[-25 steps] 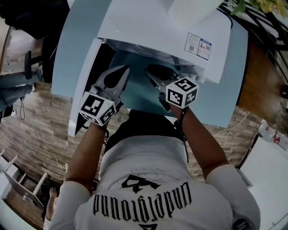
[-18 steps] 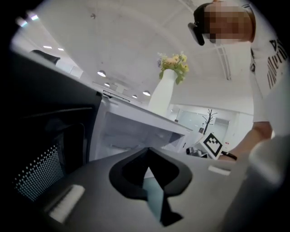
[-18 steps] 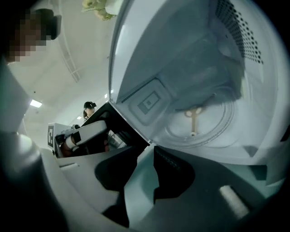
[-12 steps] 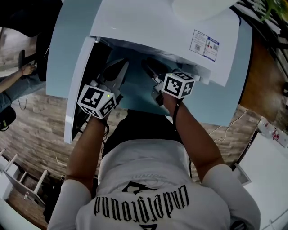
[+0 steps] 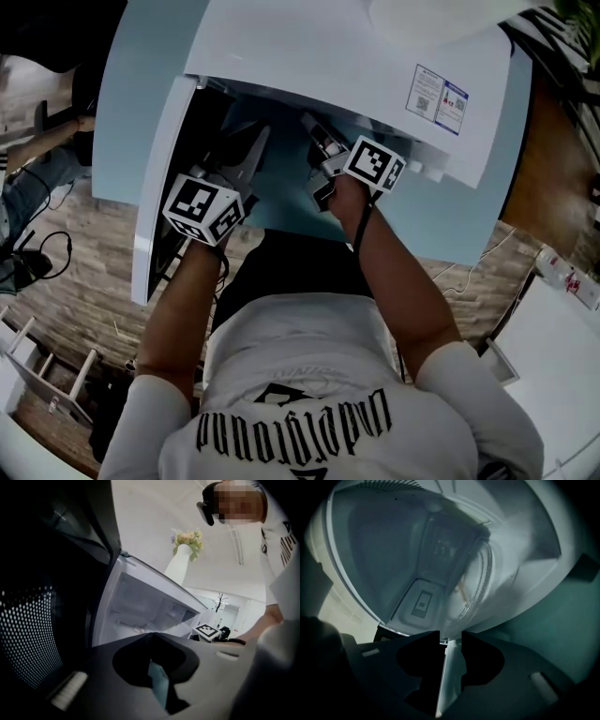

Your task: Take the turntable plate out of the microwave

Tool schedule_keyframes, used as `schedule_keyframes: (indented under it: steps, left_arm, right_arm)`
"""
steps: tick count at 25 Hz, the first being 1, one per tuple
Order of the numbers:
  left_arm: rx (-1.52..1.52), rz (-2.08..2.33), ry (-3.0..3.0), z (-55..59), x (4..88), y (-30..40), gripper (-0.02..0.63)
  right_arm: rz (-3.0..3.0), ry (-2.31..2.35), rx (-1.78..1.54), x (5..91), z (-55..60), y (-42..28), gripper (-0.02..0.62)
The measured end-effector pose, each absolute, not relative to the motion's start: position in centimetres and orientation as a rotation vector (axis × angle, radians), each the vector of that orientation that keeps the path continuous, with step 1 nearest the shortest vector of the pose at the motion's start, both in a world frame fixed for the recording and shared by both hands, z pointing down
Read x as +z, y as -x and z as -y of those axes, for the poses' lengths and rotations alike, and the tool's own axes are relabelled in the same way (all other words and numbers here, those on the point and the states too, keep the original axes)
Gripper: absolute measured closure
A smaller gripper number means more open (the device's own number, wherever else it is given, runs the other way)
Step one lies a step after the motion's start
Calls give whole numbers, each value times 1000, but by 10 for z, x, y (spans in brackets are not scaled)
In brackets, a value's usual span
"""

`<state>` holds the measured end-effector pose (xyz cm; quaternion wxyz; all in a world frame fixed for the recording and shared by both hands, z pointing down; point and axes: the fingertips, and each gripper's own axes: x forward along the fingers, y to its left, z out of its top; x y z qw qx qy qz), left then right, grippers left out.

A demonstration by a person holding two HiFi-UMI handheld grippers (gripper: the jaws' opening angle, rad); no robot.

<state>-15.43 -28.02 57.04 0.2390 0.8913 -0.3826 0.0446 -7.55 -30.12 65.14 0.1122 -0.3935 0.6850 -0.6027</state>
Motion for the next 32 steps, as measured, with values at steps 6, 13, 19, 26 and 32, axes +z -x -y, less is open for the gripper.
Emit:
schedule_keyframes:
  steps: [6,13,19,26,32]
  left_arm:
    - [123,1049,-2429,279,575,154,557]
    - [122,1060,-2398,275,580,154,557]
    - [71,1056,-2327,273,586,155,555]
    - [-68,932,-2163,265,600,140,459]
    - [-182,903,-1927,260,622,134,349]
  right_arm:
    - [-1778,1146,-1855,658,307,72,471]
    - [-1512,1198,-1925,669,306,65,531]
    - [-1533,1209,-1891,667,304,61,563]
    - [-1551,1199,-1906,666,289,56,568]
    - [-1556,1227,-1883,664,283,39,575]
